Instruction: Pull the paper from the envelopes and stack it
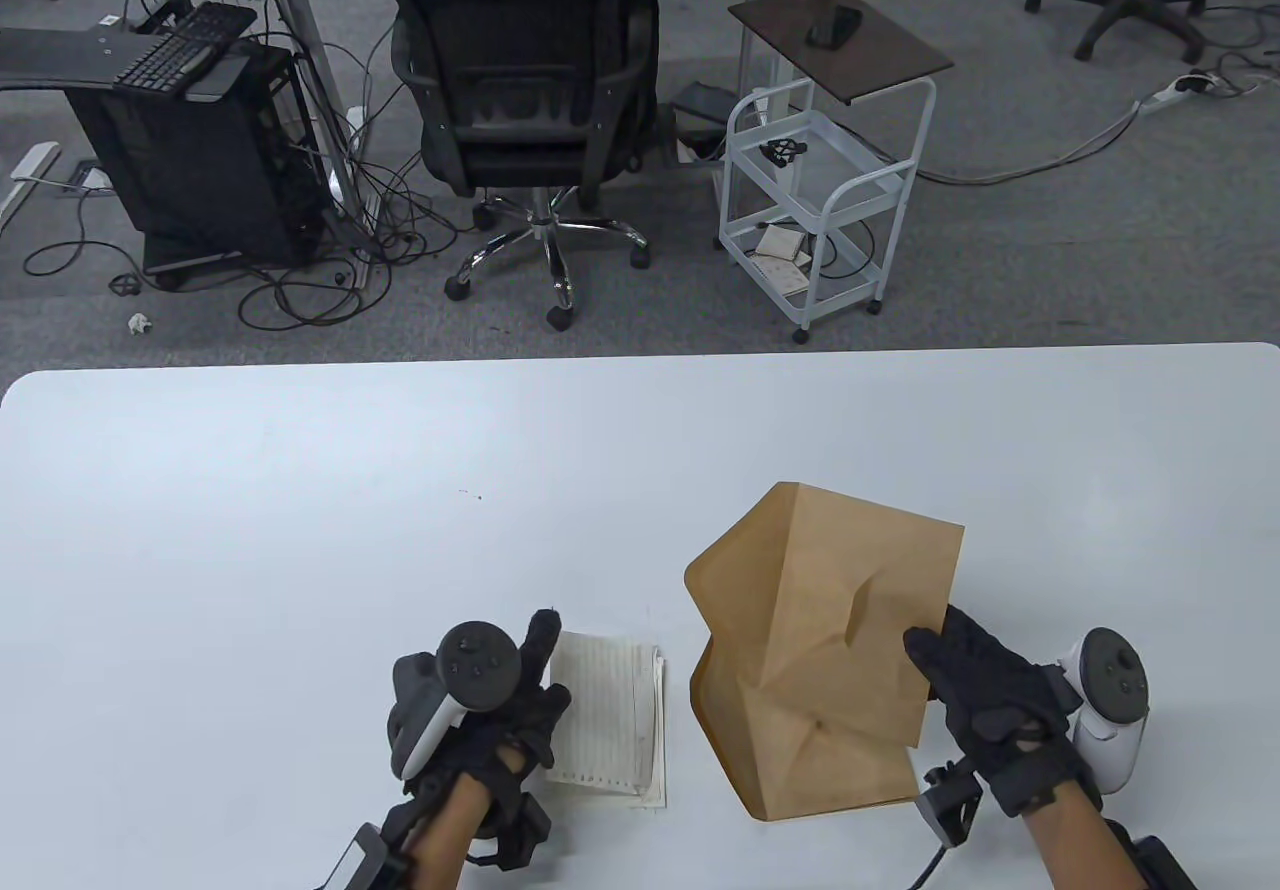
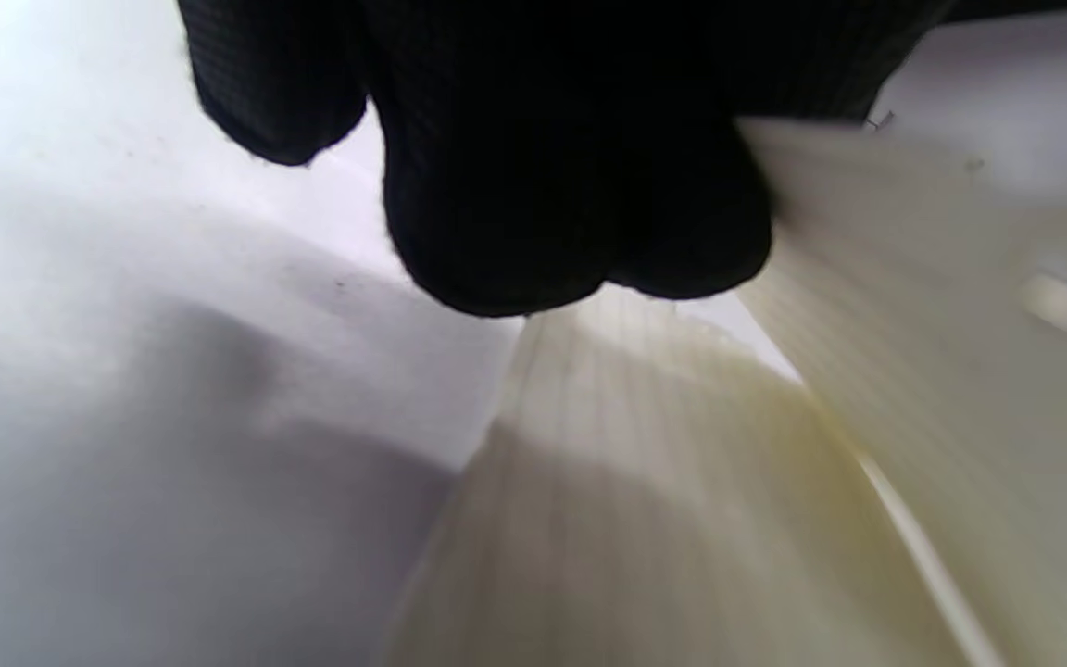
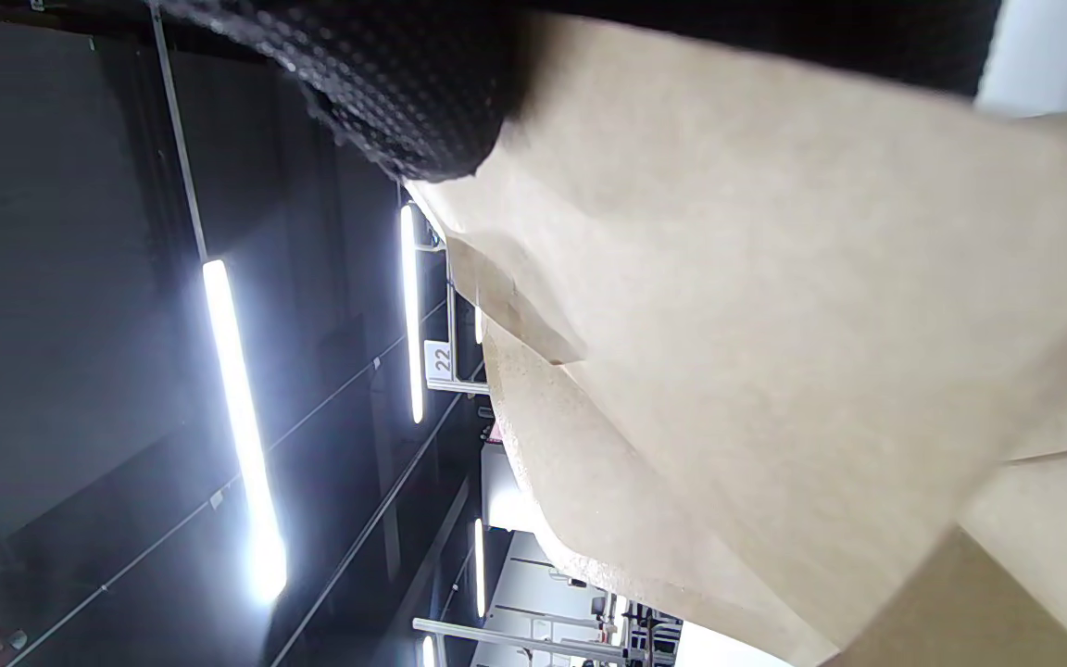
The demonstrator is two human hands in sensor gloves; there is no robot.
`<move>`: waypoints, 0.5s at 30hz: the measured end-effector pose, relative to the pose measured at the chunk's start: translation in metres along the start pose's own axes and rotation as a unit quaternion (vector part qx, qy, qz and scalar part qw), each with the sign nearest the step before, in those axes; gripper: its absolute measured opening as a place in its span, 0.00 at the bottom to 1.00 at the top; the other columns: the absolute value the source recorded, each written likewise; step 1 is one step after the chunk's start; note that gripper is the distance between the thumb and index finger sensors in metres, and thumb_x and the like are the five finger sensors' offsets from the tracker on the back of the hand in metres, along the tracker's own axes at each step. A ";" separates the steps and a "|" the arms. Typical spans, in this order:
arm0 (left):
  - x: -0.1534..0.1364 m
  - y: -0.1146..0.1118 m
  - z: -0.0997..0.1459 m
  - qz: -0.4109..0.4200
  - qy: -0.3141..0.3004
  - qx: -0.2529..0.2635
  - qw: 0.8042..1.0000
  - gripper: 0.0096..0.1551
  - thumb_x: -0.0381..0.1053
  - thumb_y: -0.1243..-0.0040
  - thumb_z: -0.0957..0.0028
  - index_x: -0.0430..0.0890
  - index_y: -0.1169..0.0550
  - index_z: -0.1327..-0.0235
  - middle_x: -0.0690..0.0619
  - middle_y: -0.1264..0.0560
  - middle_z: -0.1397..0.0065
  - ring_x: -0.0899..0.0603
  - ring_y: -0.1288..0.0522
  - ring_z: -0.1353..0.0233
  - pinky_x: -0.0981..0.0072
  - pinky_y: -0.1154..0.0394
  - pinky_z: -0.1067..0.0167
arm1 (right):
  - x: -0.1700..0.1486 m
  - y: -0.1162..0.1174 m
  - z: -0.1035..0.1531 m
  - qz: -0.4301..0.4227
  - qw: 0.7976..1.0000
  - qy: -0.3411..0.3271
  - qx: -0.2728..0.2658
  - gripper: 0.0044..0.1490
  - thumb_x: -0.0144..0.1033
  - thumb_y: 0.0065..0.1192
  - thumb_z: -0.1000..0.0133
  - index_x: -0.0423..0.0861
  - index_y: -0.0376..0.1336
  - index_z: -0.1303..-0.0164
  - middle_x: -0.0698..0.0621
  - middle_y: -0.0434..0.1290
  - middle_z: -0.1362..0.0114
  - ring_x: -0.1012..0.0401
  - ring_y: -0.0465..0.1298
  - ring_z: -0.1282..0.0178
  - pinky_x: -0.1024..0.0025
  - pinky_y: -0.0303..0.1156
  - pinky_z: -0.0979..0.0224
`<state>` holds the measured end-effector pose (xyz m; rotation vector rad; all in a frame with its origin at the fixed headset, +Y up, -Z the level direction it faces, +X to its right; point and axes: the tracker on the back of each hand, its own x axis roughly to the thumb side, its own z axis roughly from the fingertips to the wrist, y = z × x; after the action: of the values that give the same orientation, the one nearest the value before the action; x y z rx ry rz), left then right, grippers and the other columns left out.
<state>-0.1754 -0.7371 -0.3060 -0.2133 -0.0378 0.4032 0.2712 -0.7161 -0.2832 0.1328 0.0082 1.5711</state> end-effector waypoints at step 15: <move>0.033 -0.027 0.001 -0.261 0.003 -0.011 0.965 0.27 0.60 0.39 0.48 0.60 0.22 0.34 0.43 0.36 0.19 0.34 0.32 0.22 0.33 0.44 0.25 | -0.005 0.004 -0.002 0.022 1.000 0.004 0.008 0.30 0.36 0.65 0.44 0.44 0.66 0.31 0.41 0.82 0.41 0.48 0.87 0.52 0.49 0.78 0.44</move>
<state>-0.1348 -0.7486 -0.2998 -0.2182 -0.0906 -0.1242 0.2674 -0.7205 -0.2849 0.1410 0.0248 1.6157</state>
